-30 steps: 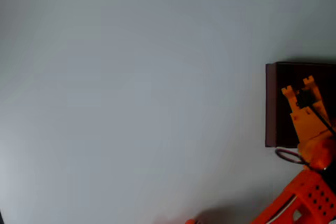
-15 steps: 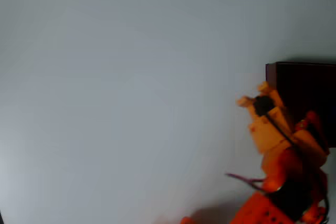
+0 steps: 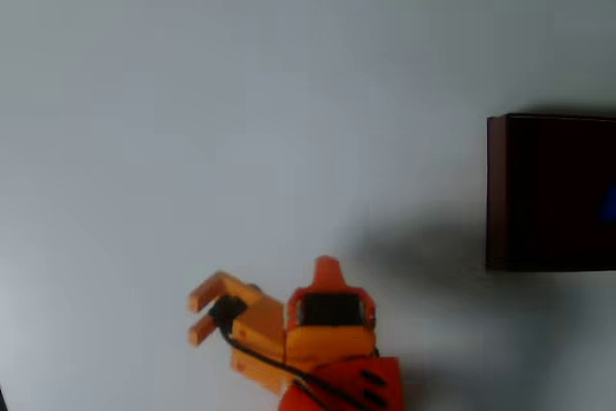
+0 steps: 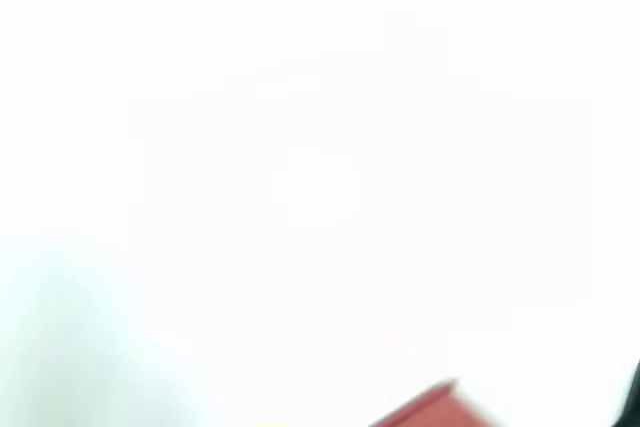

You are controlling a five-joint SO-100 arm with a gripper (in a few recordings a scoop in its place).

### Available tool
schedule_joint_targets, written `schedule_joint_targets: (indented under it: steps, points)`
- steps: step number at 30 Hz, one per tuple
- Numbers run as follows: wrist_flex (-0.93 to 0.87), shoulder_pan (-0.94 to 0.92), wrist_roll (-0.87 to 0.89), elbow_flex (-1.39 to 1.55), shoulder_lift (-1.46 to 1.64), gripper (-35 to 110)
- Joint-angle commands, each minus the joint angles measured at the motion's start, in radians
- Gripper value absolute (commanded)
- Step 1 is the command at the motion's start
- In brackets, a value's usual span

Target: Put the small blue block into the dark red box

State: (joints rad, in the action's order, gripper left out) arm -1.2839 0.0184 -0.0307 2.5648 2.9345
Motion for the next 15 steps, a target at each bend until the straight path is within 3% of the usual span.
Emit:
schedule_joint_targets:
  steps: [1, 8, 15]
  points:
    - [-0.026, 0.153, -0.026, 0.063, 0.107, 0]
    - [-0.06, 0.387, -0.04, 0.156, 0.198, 0]
    - [-0.087, 0.503, -0.06, 0.336, 0.423, 0]
